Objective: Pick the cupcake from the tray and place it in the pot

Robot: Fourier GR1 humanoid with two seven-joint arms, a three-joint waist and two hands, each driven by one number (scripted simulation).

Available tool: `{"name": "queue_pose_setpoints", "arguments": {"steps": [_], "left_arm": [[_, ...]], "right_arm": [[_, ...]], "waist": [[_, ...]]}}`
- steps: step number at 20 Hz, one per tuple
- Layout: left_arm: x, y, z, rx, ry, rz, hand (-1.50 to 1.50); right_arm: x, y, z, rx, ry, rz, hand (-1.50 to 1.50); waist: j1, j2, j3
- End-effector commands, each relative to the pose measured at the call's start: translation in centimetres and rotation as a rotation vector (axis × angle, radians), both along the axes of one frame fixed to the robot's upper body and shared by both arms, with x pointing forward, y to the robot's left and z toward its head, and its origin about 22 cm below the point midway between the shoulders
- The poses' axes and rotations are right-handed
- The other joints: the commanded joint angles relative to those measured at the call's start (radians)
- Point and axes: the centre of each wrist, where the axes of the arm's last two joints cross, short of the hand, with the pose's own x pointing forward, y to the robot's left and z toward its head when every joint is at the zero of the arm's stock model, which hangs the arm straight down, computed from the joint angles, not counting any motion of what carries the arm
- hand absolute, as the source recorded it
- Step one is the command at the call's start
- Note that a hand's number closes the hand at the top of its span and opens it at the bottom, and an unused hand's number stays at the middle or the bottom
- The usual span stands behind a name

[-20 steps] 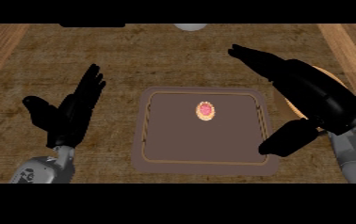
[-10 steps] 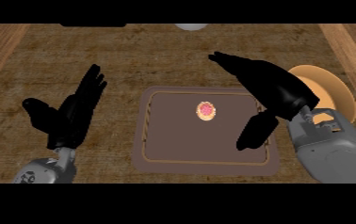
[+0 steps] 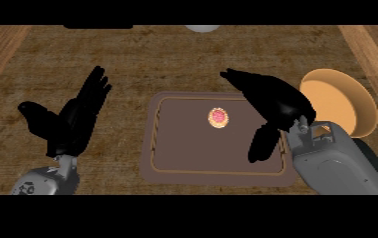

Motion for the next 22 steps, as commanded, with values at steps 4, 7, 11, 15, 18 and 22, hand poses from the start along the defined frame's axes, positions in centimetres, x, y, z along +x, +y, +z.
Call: {"name": "queue_pose_setpoints", "arguments": {"steps": [4,7,11,15,18,22], "left_arm": [[0.7,-0.9,1.2,0.013,0.001,0.005,0.0],[-0.3,1.6,-0.4,0.012,0.003,0.008,0.0],[-0.4,-1.8,-1.5,-0.017,0.003,0.004,0.0],[0.7,-0.9,1.1,0.0,0.007,0.009,0.0],[1.4,2.7,2.3,0.0,-0.001,0.002,0.0],[0.8,0.8,-1.6,0.011,0.002,0.008,0.0]], "right_arm": [[-2.0,1.7,-0.7,0.054,-0.034,-0.031,-1.5],[-0.8,1.2,-2.1,0.063,-0.039,-0.037,-1.5],[-1.5,2.2,-3.8,0.049,-0.019,-0.034,-1.5],[0.5,4.2,-2.3,0.014,0.006,-0.093,-1.5],[1.2,4.5,-4.1,-0.054,-0.005,-0.109,-1.5],[2.3,4.2,-5.7,-0.062,0.034,-0.135,-1.5]], "waist": [[-0.005,-0.001,0.0],[-0.001,0.0,0.0],[-0.002,0.0,0.0],[-0.001,0.0,0.0],[0.001,0.001,0.0],[0.001,0.001,0.0]]}}
